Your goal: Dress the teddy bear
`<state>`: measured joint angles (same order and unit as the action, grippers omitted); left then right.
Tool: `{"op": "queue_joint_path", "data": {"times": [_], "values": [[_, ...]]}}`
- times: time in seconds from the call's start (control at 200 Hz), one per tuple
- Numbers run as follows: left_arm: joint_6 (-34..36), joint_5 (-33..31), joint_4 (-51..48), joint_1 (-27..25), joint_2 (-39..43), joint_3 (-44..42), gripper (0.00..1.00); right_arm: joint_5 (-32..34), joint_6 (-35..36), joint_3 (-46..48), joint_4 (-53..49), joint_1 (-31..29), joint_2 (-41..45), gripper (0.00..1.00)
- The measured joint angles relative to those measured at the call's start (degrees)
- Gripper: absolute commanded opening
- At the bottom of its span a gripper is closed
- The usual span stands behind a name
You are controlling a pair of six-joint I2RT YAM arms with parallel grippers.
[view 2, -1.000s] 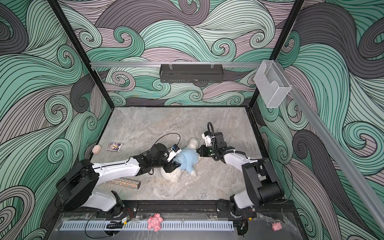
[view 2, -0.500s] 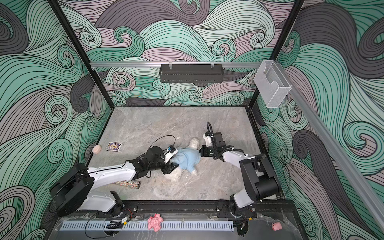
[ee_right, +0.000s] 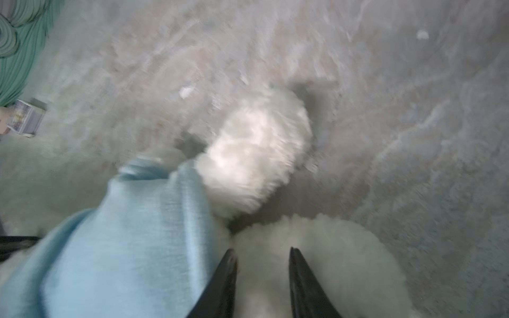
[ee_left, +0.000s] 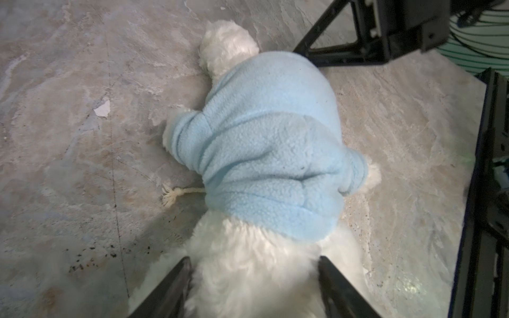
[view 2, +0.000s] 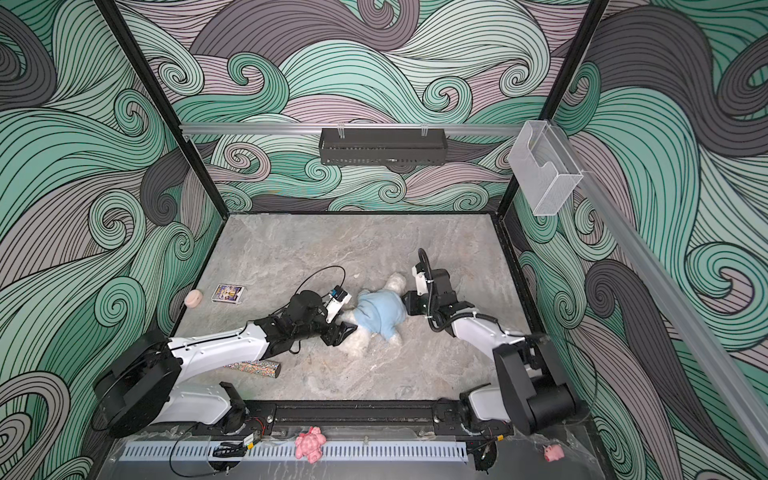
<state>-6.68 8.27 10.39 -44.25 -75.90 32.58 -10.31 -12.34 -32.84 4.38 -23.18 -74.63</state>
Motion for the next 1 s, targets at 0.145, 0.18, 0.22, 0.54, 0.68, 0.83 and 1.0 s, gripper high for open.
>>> {"op": "queue_joint_path", "data": {"times": [0.145, 0.18, 0.22, 0.54, 0.68, 0.83, 1.0], "values": [[-5.57, -5.73, -5.05, 1.42, 4.28, 4.44, 0.78, 8.35, 5.07, 1.81, 3.37, -9.75, 7.52, 0.62], [-6.84, -7.32, -6.67, 2.32, 5.22, 5.88, 0.78, 10.21, 5.9, 2.03, 3.52, -11.61, 8.2, 0.65], [-8.0, -8.63, -8.13, 3.28, 6.05, 7.08, 0.79, 12.37, 6.43, 2.23, 3.48, -13.66, 8.55, 0.66], [-12.33, -13.42, -16.44, 6.73, 11.32, 8.52, 0.83, 25.99, 1.42, 6.12, -3.02, -26.91, 8.81, 0.75], [-12.26, -13.4, -17.64, 6.75, 13.16, 8.52, 0.86, 27.74, -2.99, 8.63, -3.78, -29.99, 8.72, 0.75], [-11.65, -12.02, -18.64, 6.75, 13.38, 8.52, 0.87, 26.71, -6.14, 10.03, -0.85, -30.12, 6.01, 0.65], [-9.99, -9.9, -16.52, 6.73, 13.62, 6.86, 0.87, 21.92, -7.5, 10.05, 2.67, -28.79, 2.12, 0.2]]}}
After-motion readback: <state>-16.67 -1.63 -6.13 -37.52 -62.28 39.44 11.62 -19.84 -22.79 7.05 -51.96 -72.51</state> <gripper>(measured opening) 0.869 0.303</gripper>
